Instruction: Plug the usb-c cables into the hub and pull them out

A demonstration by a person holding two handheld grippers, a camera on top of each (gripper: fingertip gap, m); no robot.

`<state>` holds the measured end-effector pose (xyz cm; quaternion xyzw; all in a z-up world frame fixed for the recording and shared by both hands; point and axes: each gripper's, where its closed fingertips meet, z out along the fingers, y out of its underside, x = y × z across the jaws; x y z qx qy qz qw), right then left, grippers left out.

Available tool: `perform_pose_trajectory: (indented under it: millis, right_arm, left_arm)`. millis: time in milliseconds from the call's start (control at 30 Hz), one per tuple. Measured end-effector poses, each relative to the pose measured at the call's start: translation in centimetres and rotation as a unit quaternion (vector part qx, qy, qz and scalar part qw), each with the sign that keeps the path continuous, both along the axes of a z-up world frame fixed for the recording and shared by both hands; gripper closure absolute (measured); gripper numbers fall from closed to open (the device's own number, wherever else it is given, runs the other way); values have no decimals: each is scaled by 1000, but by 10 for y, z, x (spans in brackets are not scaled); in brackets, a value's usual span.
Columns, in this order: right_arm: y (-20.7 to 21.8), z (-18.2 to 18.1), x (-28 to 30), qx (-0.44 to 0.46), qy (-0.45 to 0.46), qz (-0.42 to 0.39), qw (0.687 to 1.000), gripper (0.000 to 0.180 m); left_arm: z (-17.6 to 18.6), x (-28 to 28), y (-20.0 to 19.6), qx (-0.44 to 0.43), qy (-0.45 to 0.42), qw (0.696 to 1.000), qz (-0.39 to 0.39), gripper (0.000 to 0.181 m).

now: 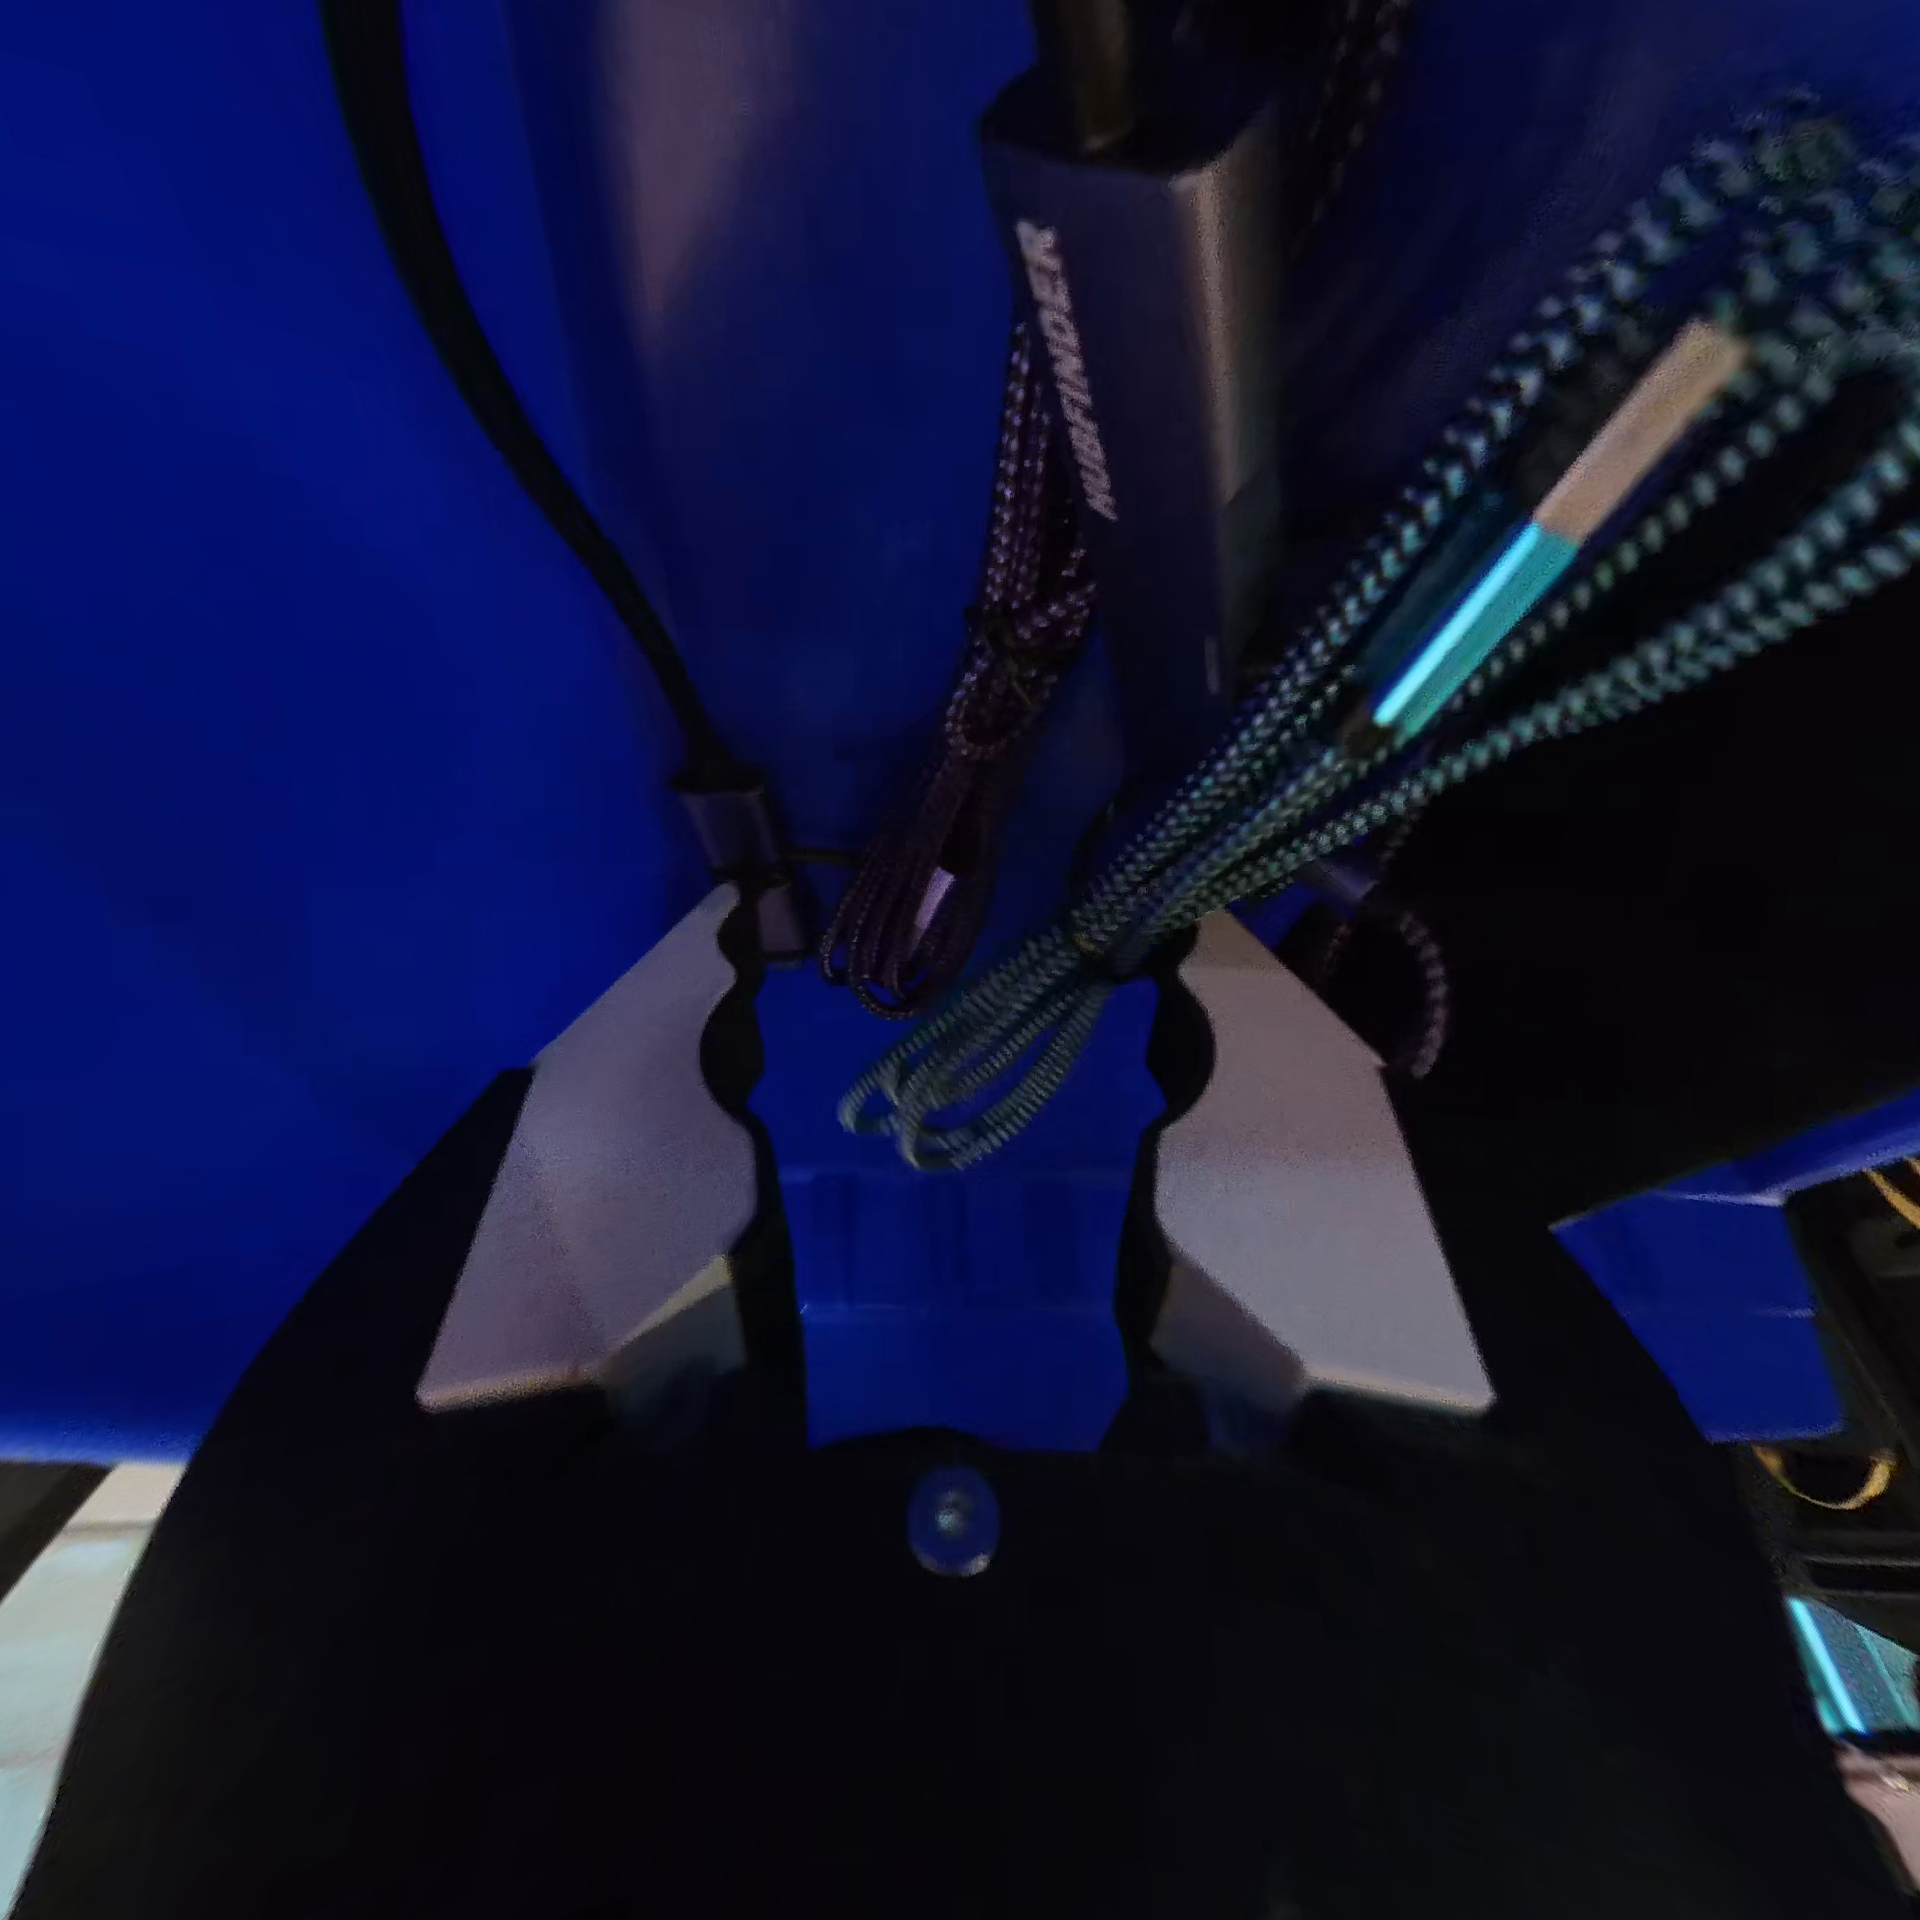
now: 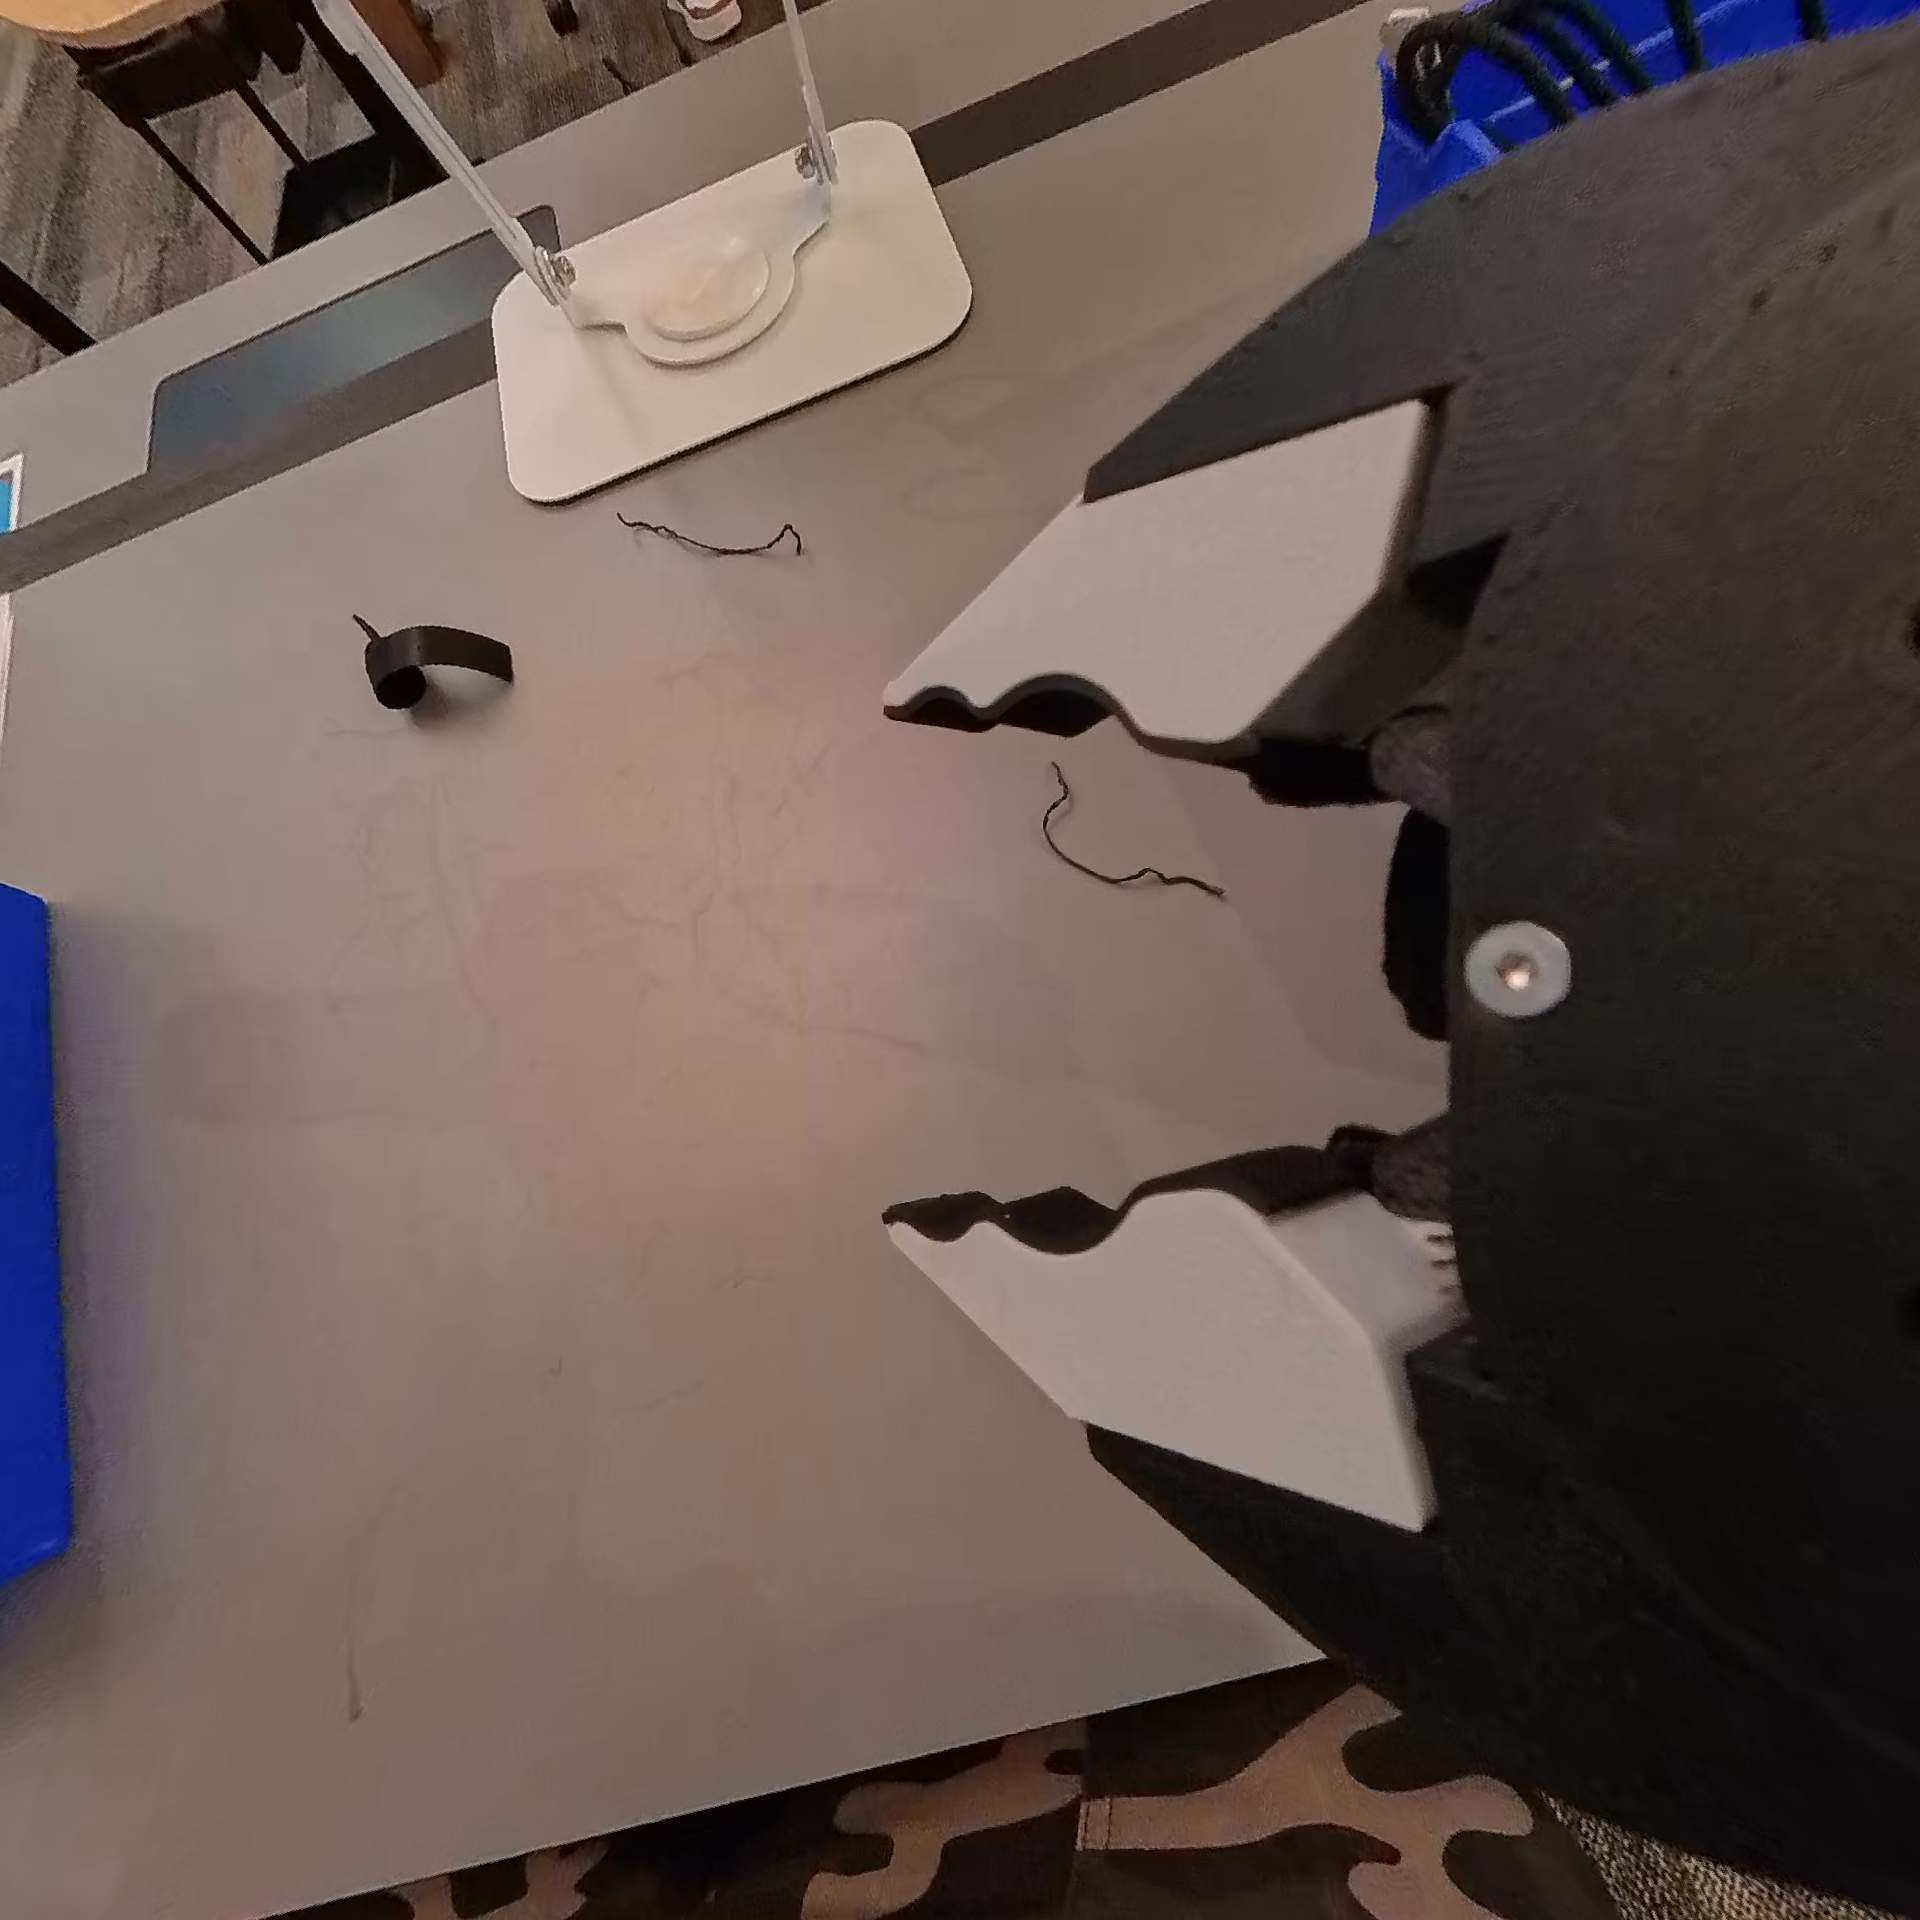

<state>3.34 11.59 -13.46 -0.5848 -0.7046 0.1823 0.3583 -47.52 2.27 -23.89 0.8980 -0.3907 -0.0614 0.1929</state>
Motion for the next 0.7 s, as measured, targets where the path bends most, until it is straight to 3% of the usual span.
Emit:
perform_pose_trajectory:
  millis: [67, 100, 400, 700]
  right_arm:
    - [0, -2, 0, -2, -1, -1, 1000, 91]
    - [-1, -4, 1, -3, -2, -1, 1000, 91]
    - [-4, -17, 5, -3, -14, 1, 1000, 91]
    - [0, -18, 10, -1, -18, -6, 1000, 92]
  left_arm:
    - [-1, -7, 7, 26, 31, 999, -20, 131]
    - [-2, -8, 8, 31, 37, 999, -24, 134]
    - [-3, -9, 10, 80, 35, 996, -26, 155]
    - [1, -9, 11, 145, 26, 989, -27, 163]
